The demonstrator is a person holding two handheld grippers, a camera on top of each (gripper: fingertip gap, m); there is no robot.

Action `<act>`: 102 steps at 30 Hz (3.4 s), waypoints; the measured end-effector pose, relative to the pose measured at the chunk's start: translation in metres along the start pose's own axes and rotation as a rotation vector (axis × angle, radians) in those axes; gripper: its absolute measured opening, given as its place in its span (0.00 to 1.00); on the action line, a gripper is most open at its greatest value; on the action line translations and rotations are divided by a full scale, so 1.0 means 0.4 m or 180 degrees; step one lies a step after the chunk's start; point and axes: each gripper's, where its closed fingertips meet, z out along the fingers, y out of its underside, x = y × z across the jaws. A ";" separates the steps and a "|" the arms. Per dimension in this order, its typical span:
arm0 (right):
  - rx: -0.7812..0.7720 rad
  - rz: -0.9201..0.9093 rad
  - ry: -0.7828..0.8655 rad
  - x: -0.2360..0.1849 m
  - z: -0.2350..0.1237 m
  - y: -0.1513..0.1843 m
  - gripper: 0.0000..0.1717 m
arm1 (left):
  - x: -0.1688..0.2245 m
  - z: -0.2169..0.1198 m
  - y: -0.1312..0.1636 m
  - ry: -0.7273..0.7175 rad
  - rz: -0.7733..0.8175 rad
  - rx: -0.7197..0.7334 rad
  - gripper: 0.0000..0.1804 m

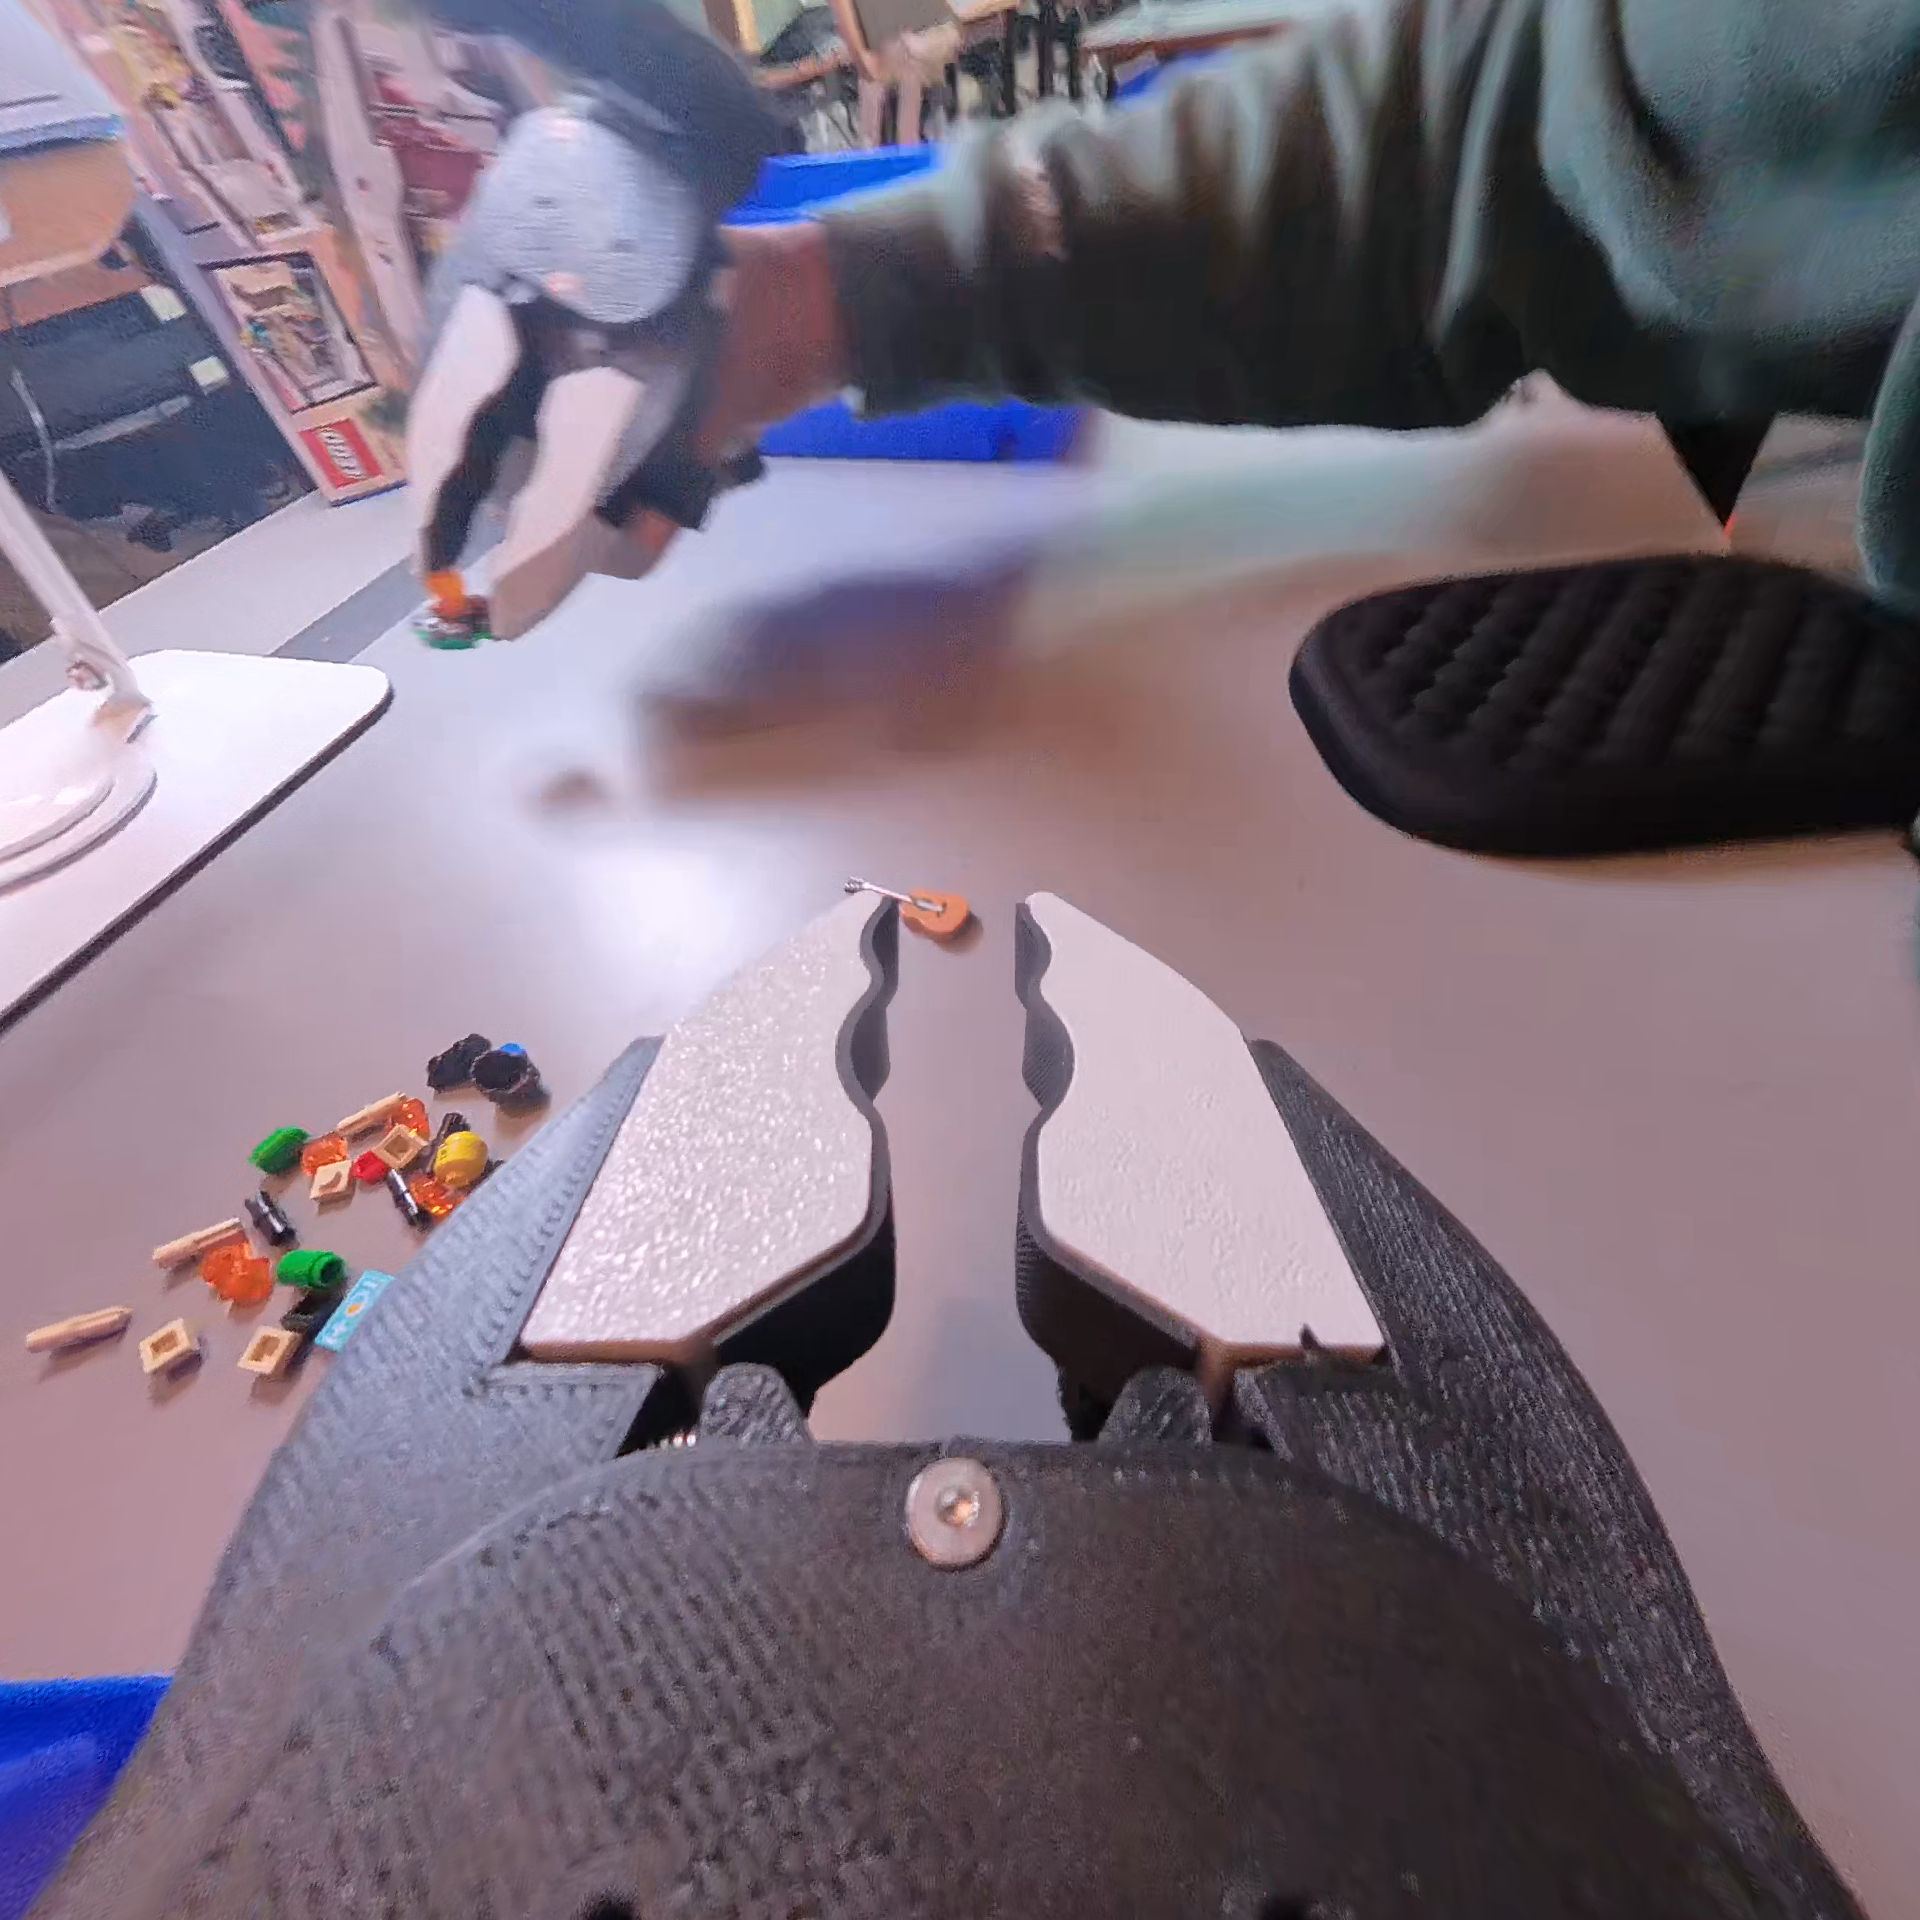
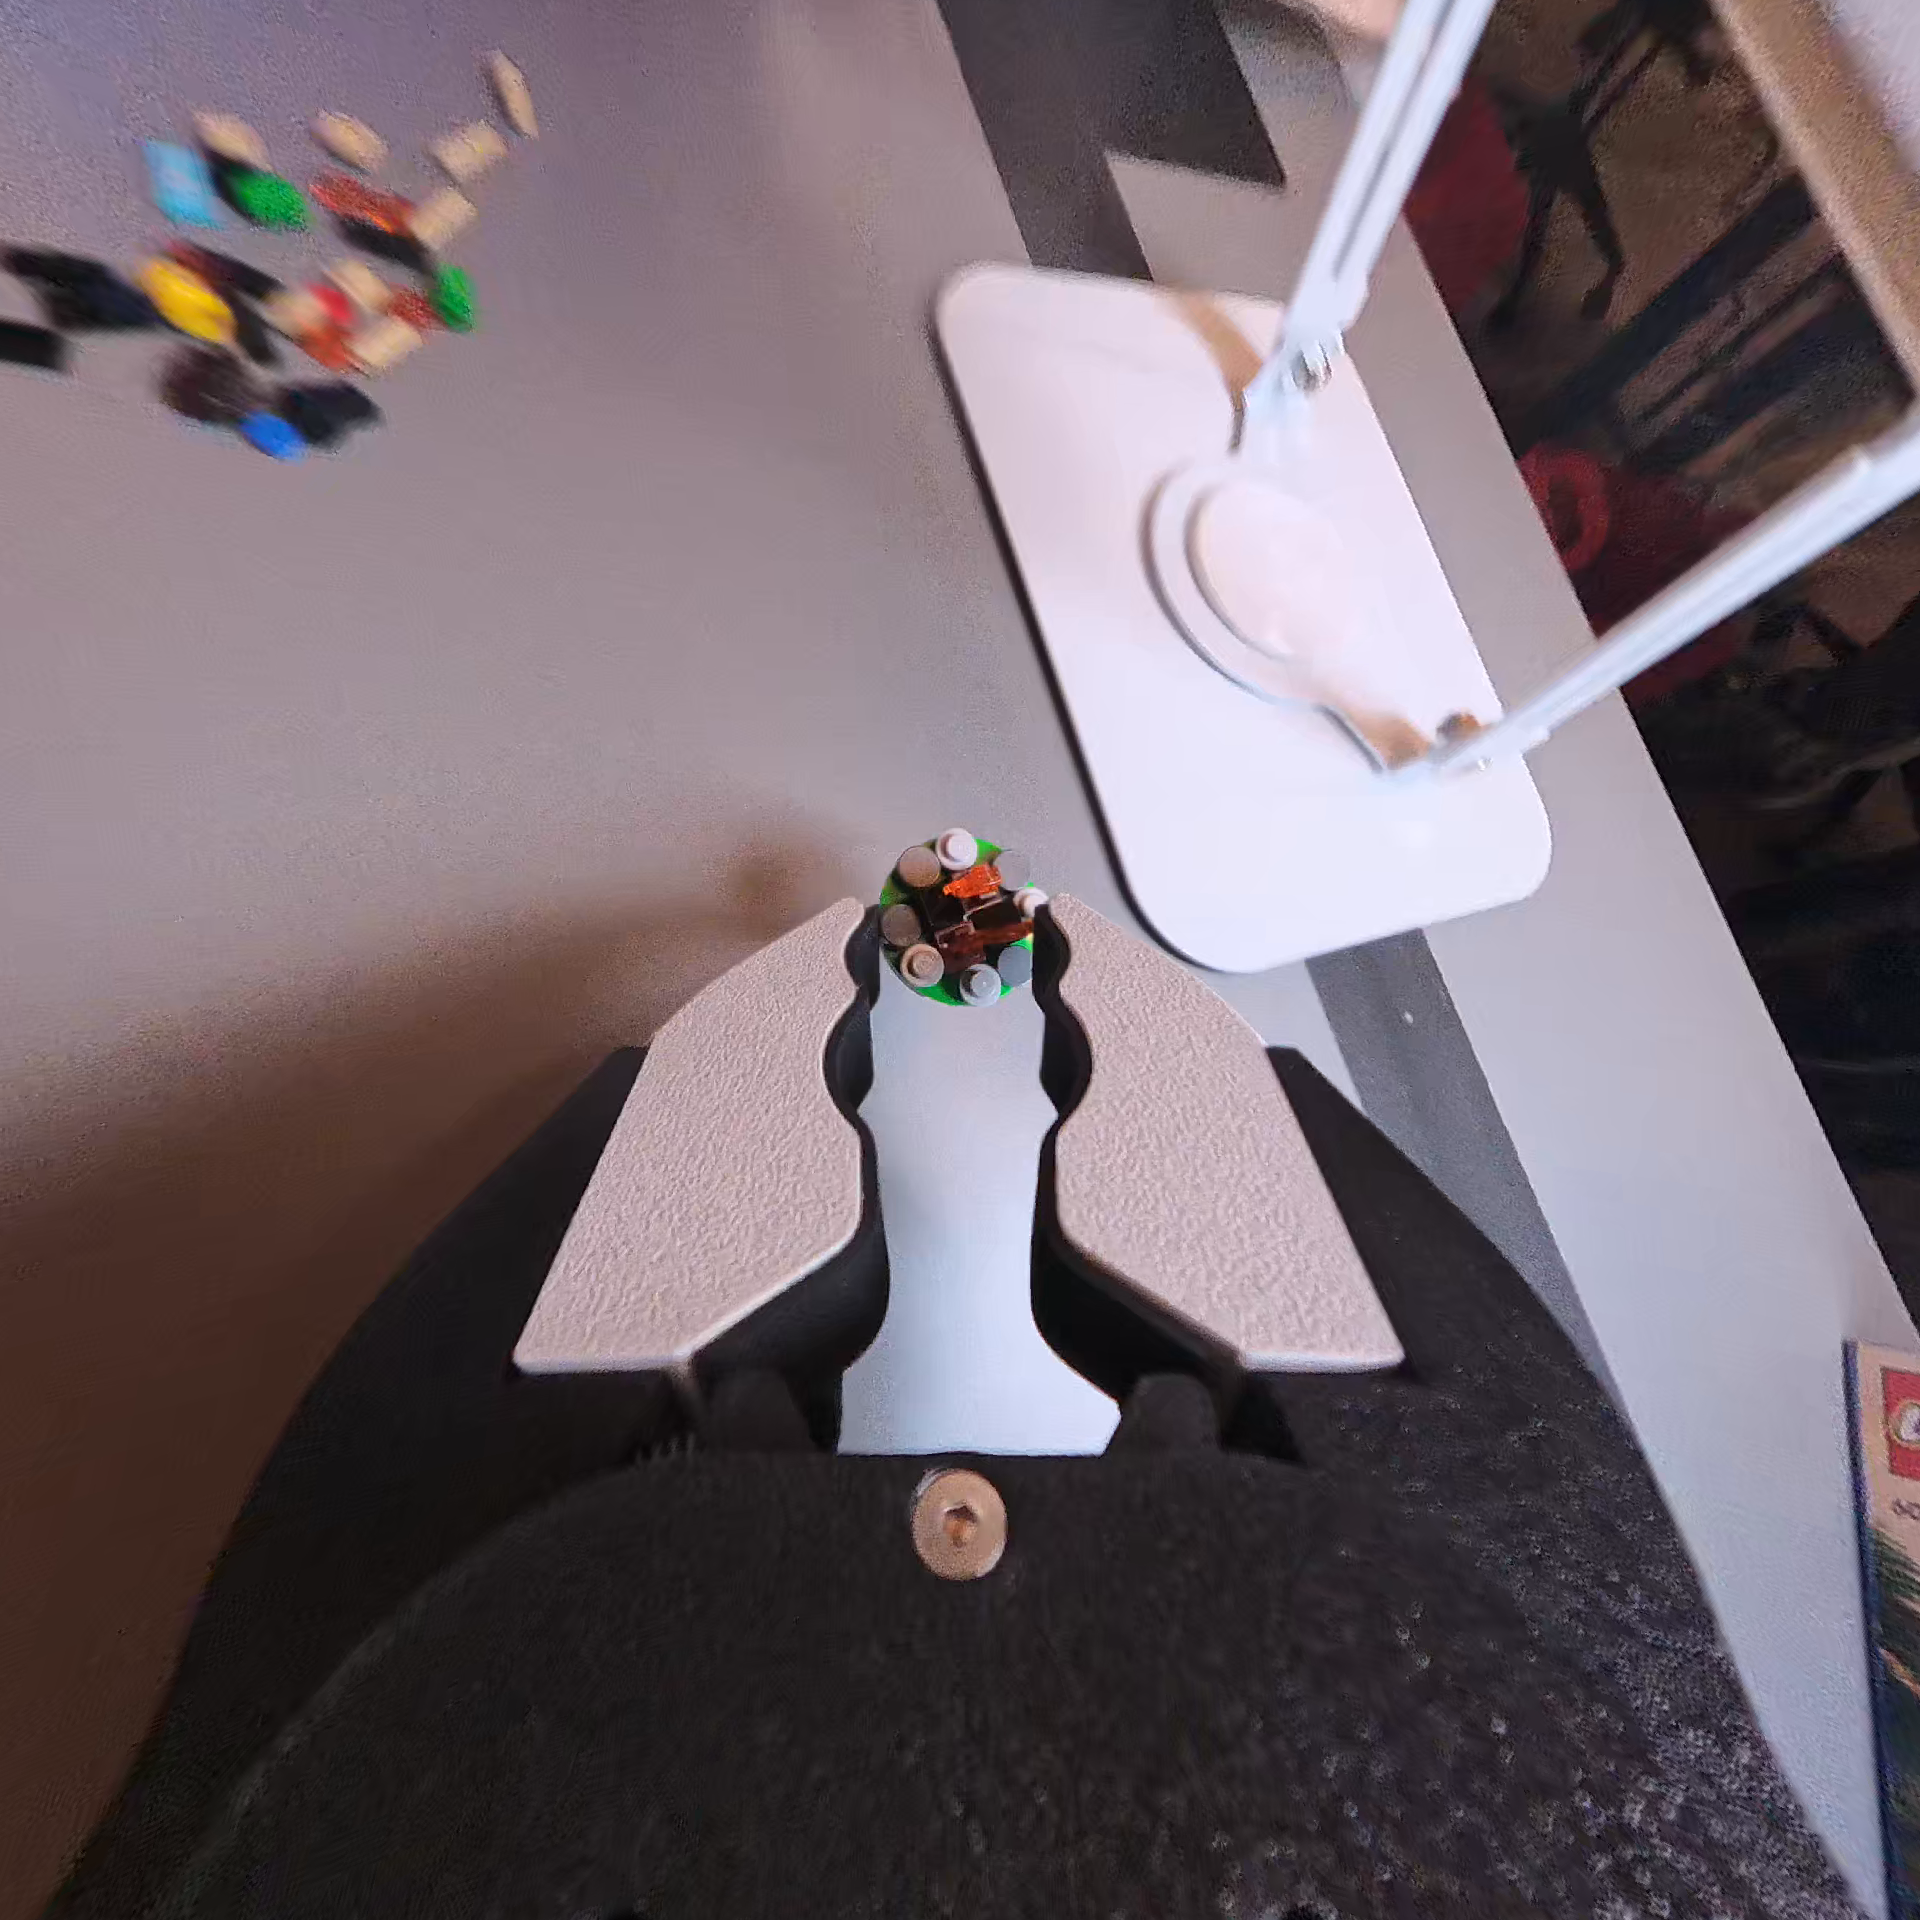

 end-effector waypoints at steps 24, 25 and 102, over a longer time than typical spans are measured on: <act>0.1671 -0.0099 -0.0198 -0.456 -0.150 -0.256 0.16 | -0.028 0.103 -0.101 0.0864 -0.2131 0.0650 0.16; 0.1683 -0.0031 -0.0258 -0.458 -0.150 -0.253 0.16 | -0.030 0.102 -0.095 0.0828 -0.2097 0.0620 0.16; 0.1383 0.1595 -0.1555 -0.499 -0.159 -0.229 0.01 | 0.008 0.065 -0.080 0.1363 -0.2469 0.0700 0.06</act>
